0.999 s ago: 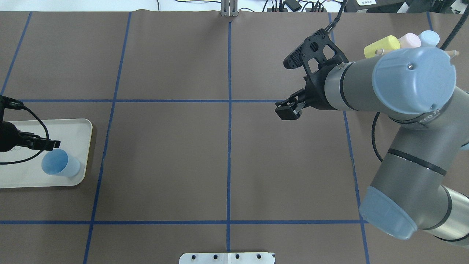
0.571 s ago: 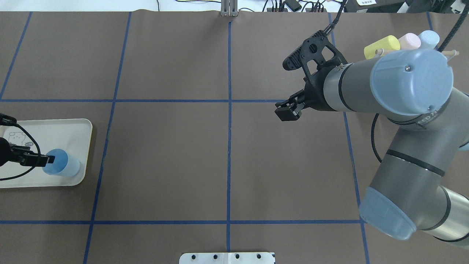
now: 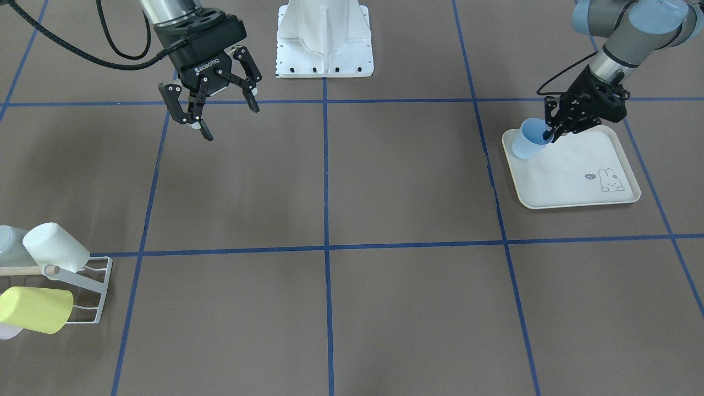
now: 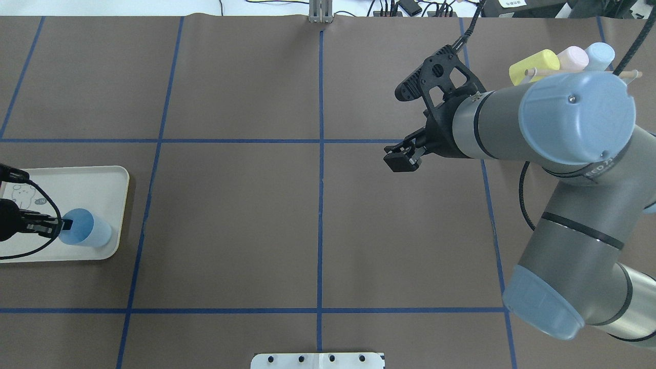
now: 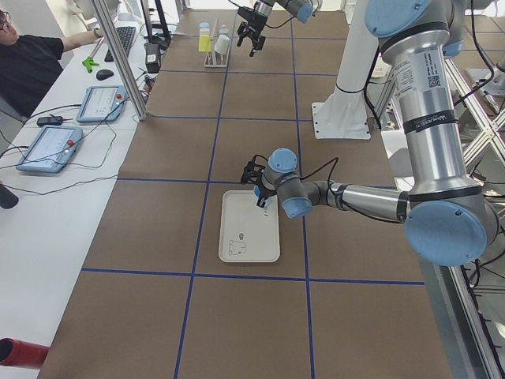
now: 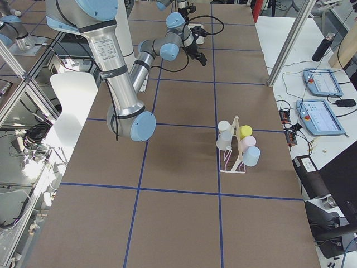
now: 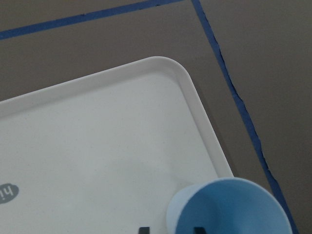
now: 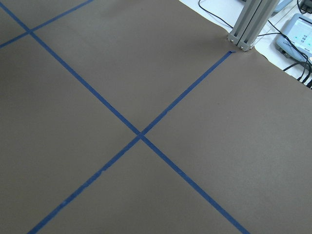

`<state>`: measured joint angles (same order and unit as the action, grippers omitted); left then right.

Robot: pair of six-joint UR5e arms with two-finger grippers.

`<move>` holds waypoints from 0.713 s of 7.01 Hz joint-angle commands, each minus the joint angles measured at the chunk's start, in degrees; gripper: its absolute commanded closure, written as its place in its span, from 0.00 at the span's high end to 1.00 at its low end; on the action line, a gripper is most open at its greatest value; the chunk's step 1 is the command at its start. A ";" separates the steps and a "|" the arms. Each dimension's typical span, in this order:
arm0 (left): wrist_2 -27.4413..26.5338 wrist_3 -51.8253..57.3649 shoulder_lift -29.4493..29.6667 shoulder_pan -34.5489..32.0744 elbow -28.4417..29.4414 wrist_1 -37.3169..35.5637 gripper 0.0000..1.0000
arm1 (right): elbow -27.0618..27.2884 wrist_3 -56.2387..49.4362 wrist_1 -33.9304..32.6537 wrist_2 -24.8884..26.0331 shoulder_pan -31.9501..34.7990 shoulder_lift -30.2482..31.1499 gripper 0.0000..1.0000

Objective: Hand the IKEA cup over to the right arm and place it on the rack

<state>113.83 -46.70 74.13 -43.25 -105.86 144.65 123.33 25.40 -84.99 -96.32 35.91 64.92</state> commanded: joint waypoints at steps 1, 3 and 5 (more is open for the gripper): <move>-0.19 0.03 -0.91 -1.39 -0.66 0.02 0.00 | 0.07 0.00 0.00 -0.01 -0.05 0.03 0.99; 0.77 5.61 -1.62 -11.28 -2.24 -0.68 0.00 | -0.37 -0.87 1.65 0.08 -0.66 -0.32 0.99; 10.03 12.33 4.22 -20.96 -3.47 -6.71 0.00 | -6.65 -0.61 20.37 0.08 -2.50 0.47 0.99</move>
<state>118.03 -37.08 74.25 -58.45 -108.62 141.54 120.62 24.71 -75.46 -96.21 34.43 64.96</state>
